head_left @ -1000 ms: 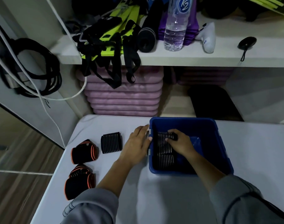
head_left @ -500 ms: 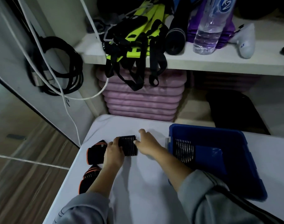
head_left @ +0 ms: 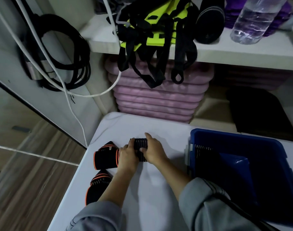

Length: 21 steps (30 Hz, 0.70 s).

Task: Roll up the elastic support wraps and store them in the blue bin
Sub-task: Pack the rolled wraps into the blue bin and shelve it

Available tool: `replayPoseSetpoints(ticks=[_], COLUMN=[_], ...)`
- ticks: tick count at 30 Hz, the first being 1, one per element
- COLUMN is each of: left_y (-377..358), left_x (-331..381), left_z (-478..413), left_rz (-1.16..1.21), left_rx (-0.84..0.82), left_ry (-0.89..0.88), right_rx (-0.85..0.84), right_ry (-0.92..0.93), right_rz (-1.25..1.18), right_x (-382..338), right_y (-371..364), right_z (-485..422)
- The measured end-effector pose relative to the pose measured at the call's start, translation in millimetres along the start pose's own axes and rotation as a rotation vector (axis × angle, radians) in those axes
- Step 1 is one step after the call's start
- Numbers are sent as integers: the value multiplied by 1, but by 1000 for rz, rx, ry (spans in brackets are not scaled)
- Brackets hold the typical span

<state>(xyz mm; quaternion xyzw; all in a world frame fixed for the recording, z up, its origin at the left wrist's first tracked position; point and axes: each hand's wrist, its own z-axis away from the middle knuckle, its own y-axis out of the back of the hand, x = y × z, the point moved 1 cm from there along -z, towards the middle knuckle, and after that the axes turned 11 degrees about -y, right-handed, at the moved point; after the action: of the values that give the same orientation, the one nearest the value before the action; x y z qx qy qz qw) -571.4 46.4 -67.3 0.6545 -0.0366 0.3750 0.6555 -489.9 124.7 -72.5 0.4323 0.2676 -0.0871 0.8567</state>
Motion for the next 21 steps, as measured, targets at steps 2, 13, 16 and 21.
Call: replayPoseSetpoints(ticks=[2,13,16,21], left_y=[-1,9,17,36], left_x=[0,8,19,59], left_z=[2,26,32,46], left_rz=[11,122,139,239], left_rx=[15,27,111,176], left_ry=[-25,-164,-232,-312], right_rx=[-38,-258,-209,-73], right_ry=[-35,-161,-62,113], right_rz=[-44,-401,-454,-593], right_x=[4,13,9,13], right_y=[0,23,53,134], right_z=[-2,1,18,72])
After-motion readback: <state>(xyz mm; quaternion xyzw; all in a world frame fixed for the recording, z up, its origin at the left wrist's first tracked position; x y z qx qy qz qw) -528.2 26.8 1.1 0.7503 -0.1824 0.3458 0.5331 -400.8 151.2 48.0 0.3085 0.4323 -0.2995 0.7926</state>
